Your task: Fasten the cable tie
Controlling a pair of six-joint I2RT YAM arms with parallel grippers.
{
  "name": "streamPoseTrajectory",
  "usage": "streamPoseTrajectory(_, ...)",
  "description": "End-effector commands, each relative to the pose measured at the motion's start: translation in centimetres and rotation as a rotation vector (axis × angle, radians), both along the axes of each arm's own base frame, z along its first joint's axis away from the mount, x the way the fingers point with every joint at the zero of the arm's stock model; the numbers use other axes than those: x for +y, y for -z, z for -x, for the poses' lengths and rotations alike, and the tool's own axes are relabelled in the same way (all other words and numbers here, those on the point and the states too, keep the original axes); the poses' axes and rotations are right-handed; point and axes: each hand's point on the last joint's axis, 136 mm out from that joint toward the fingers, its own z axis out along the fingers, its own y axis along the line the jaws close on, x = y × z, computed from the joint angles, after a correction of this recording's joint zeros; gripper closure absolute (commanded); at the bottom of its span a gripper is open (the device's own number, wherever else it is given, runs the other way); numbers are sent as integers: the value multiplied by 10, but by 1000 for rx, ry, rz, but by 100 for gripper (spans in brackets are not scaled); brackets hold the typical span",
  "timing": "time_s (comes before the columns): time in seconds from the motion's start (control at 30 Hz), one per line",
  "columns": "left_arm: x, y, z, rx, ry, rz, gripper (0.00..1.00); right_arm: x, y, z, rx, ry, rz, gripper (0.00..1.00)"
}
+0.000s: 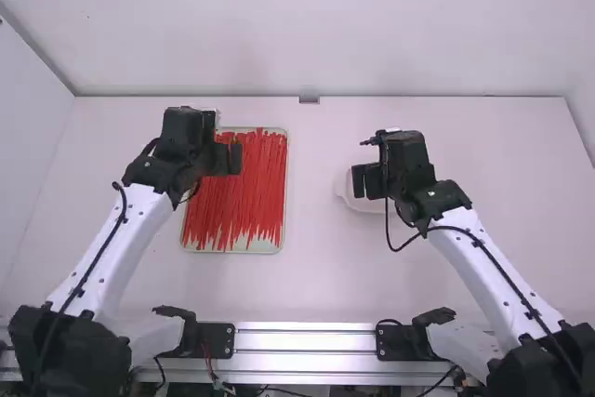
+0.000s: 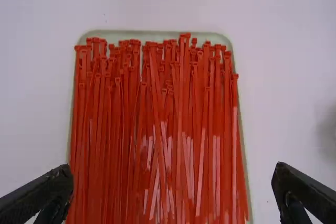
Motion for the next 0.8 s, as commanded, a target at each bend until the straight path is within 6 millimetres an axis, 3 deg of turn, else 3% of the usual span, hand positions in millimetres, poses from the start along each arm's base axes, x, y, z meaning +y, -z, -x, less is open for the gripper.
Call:
streamPoseTrajectory(0.0, -4, -5, -13, 11, -1, -3, 1, 3, -6, -6, -10, -4, -4, 1)
streamPoseTrajectory(0.43, -5, 39, -62, 213, 46, -102, 1, 3, 1, -7, 12, -4, 4, 1)
streamPoseTrajectory(0.6, 23, 69, -78, 249, -113, -96, 1, 2, 3, -5, 23, -4, 8, 1)
streamPoseTrajectory(0.77, 36, 83, -85, 268, -124, -53, 1, 2, 4, -3, 31, -3, 11, 1)
